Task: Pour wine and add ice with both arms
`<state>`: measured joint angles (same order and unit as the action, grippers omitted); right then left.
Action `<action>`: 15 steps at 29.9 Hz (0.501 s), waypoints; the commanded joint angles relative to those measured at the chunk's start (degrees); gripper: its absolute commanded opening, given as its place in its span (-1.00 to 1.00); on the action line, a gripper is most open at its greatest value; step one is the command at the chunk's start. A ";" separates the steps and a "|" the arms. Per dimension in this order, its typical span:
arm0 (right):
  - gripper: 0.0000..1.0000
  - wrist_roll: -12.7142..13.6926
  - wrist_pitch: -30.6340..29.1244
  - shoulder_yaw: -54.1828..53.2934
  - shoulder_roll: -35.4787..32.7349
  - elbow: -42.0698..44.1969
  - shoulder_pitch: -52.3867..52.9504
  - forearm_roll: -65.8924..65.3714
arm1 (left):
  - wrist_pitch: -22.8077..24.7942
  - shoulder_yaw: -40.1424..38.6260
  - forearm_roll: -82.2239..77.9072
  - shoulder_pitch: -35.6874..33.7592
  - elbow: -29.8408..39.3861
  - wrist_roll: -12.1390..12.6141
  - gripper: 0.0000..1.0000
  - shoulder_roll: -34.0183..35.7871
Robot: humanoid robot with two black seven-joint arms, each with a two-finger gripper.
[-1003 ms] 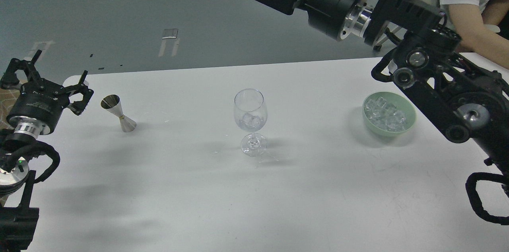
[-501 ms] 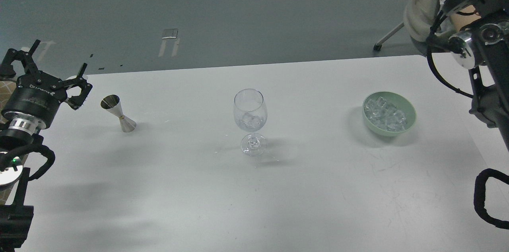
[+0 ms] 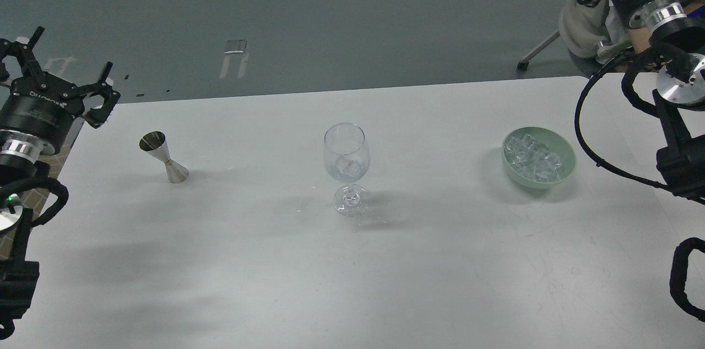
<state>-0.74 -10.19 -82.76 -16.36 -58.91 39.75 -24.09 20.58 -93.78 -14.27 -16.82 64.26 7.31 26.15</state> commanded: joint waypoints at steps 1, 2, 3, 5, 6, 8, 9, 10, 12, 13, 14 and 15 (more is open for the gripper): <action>1.00 0.04 -3.60 -0.03 0.36 3.17 -0.73 6.85 | 0.51 0.69 -2.15 -2.59 -3.08 -0.36 0.96 0.66; 1.00 -0.05 -4.14 -0.03 0.36 4.05 -0.90 7.39 | 0.60 1.13 -2.86 -3.30 -3.52 -0.63 0.96 0.66; 1.00 -0.05 -5.19 0.06 0.62 5.63 -0.99 7.65 | 0.60 2.53 -4.34 -4.87 -4.66 -1.59 0.96 0.66; 1.00 -0.05 -6.16 0.06 1.76 7.92 -1.08 7.66 | 0.60 5.35 -6.55 -7.25 -6.77 -3.96 0.96 0.66; 1.00 -0.05 -6.34 0.06 2.12 8.71 -0.99 7.66 | 0.60 6.23 -6.99 -8.04 -7.65 -5.01 0.96 0.66; 1.00 -0.05 -7.04 0.06 2.91 11.00 -0.90 8.36 | 0.60 8.69 -7.26 -10.50 -10.90 -8.26 0.96 0.48; 1.00 0.04 -7.74 0.06 3.35 12.31 -0.73 8.45 | 0.60 10.00 -7.26 -12.25 -13.26 -10.10 0.96 0.22; 1.00 -0.05 -8.09 -0.03 3.96 13.72 -0.47 8.45 | 0.60 10.62 -7.26 -13.49 -14.68 -11.34 0.96 -0.74; 1.00 -0.14 -8.10 -0.03 4.67 14.69 -0.11 8.45 | 0.51 10.89 -7.17 -14.38 -15.48 -11.26 0.96 -1.97; 1.00 -0.14 -8.01 -0.03 5.02 15.22 0.32 8.45 | 0.51 10.98 -7.17 -14.64 -15.48 -11.18 0.96 -2.68; 1.00 -0.22 -8.01 0.06 5.02 15.31 0.59 8.45 | 0.60 10.98 -7.17 -14.64 -15.48 -11.09 0.96 -2.86; 1.00 -0.66 -8.10 -0.03 5.19 15.31 0.68 8.45 | 0.60 11.07 -7.26 -14.64 -15.48 -11.09 0.96 -3.03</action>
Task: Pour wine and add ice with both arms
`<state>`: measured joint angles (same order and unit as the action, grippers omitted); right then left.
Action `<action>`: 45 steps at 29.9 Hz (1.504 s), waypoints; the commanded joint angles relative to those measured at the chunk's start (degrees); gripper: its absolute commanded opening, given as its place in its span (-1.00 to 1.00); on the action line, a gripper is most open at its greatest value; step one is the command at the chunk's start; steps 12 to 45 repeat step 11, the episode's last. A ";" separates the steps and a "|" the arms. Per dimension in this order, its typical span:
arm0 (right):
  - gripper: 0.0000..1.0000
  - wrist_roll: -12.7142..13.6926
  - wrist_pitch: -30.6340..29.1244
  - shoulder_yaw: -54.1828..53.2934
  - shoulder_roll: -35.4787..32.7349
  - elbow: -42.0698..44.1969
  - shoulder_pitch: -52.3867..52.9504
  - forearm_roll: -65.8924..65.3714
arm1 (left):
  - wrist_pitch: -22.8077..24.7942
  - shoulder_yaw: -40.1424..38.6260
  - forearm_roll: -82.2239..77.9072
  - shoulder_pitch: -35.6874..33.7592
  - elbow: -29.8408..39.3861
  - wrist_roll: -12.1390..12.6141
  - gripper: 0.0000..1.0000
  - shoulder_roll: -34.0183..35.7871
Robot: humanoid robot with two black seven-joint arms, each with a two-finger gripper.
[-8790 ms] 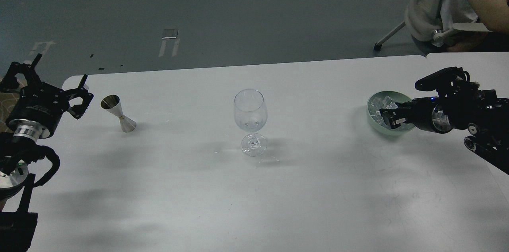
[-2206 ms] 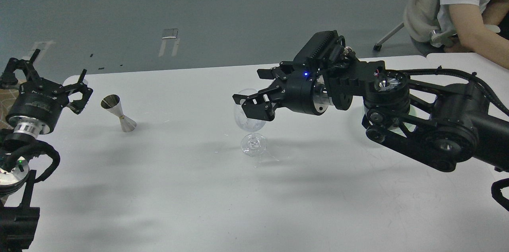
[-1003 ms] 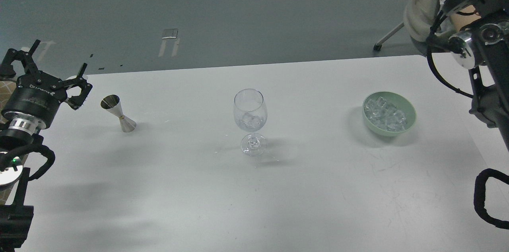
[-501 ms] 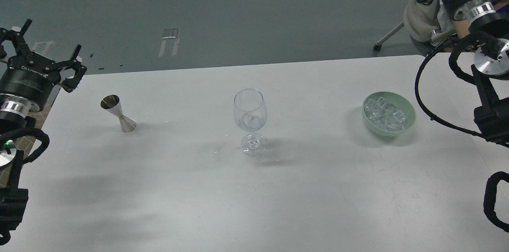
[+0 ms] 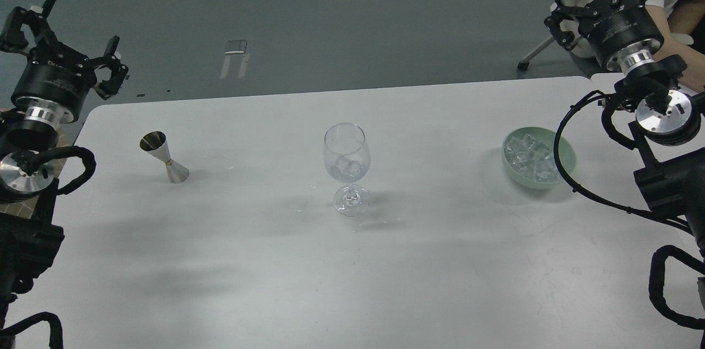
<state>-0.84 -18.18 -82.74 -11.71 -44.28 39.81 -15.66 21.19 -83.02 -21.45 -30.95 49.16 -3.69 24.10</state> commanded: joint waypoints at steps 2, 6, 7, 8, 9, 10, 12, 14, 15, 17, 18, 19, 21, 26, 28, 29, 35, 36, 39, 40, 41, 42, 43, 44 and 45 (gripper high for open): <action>1.00 -0.92 -0.11 -0.05 0.54 0.43 0.62 0.02 | 0.17 0.40 -0.08 -0.60 -0.29 -0.09 0.96 -1.07; 1.00 -0.92 -0.46 -0.05 0.37 0.16 0.62 0.02 | 1.04 0.40 -0.17 -0.78 -0.20 0.17 0.96 -1.77; 1.00 -0.92 -0.46 -0.05 0.37 0.08 0.71 0.02 | 1.22 0.40 -0.17 -0.78 -0.20 0.17 0.96 -1.95; 1.00 -0.92 -0.54 -0.05 0.37 -0.01 0.79 0.02 | 1.48 0.40 -0.17 -0.78 -0.20 0.17 0.96 -2.12; 1.00 -0.92 -0.63 -0.31 0.28 -0.01 0.79 0.02 | 1.57 0.58 -0.25 -0.78 -0.20 0.17 0.96 -2.30; 1.00 -0.92 -0.63 -0.31 0.28 -0.01 0.79 0.02 | 1.57 0.58 -0.25 -0.78 -0.20 0.17 0.96 -2.30; 1.00 -0.92 -0.81 -0.40 0.28 -0.01 0.79 0.02 | 1.57 0.93 -0.17 -0.86 -0.20 0.17 0.96 -2.39; 1.00 -0.92 -0.81 -0.40 0.28 -0.01 0.79 0.02 | 1.57 0.93 -0.17 -0.86 -0.20 0.17 0.96 -2.39; 1.00 -0.92 -0.81 -0.40 0.28 -0.01 0.79 0.02 | 1.57 0.93 -0.17 -0.86 -0.20 0.17 0.96 -2.39; 1.00 -0.92 -0.81 -0.40 0.28 -0.01 0.79 0.02 | 1.57 0.93 -0.17 -0.86 -0.20 0.17 0.96 -2.39; 1.00 -0.92 -0.81 -0.40 0.28 -0.01 0.79 0.02 | 1.57 0.93 -0.17 -0.86 -0.20 0.17 0.96 -2.39; 1.00 -0.92 -0.81 -0.40 0.28 -0.01 0.79 0.02 | 1.57 0.93 -0.17 -0.86 -0.20 0.17 0.96 -2.39; 1.00 -0.92 -0.81 -0.40 0.28 -0.01 0.79 0.02 | 1.57 0.93 -0.17 -0.86 -0.20 0.17 0.96 -2.39; 1.00 -0.92 -0.81 -0.40 0.28 -0.01 0.79 0.02 | 1.57 0.93 -0.17 -0.86 -0.20 0.17 0.96 -2.39; 1.00 -0.92 -0.81 -0.40 0.28 -0.01 0.79 0.02 | 1.57 0.93 -0.17 -0.86 -0.20 0.17 0.96 -2.39; 1.00 -0.92 -0.81 -0.40 0.28 -0.01 0.79 0.02 | 1.57 0.93 -0.17 -0.86 -0.20 0.17 0.96 -2.39; 1.00 -0.92 -0.81 -0.40 0.28 -0.01 0.79 0.02 | 1.57 0.93 -0.17 -0.86 -0.20 0.17 0.96 -2.39; 1.00 -0.92 -0.81 -0.40 0.28 -0.01 0.79 0.02 | 1.57 0.93 -0.17 -0.86 -0.20 0.17 0.96 -2.39; 1.00 -0.92 -0.81 -0.40 0.28 -0.01 0.79 0.02 | 1.57 0.93 -0.17 -0.86 -0.20 0.17 0.96 -2.39; 1.00 -0.92 -0.81 -0.40 0.28 -0.01 0.79 0.02 | 1.57 0.93 -0.17 -0.86 -0.20 0.17 0.96 -2.39; 1.00 -0.92 -0.81 -0.40 0.28 -0.01 0.79 0.02 | 1.57 0.93 -0.17 -0.86 -0.20 0.17 0.96 -2.39; 1.00 -0.92 -0.81 -0.40 0.28 -0.01 0.79 0.02 | 1.57 0.93 -0.17 -0.86 -0.20 0.17 0.96 -2.39; 1.00 -0.92 -0.81 -0.40 0.28 -0.01 0.79 0.02 | 1.57 0.93 -0.17 -0.86 -0.20 0.17 0.96 -2.39; 1.00 -0.92 -0.81 -0.40 0.28 -0.01 0.79 0.02 | 1.57 0.93 -0.17 -0.86 -0.20 0.17 0.96 -2.39; 1.00 -0.92 -0.81 -0.40 0.28 -0.01 0.79 0.02 | 1.57 0.93 -0.17 -0.86 -0.20 0.17 0.96 -2.39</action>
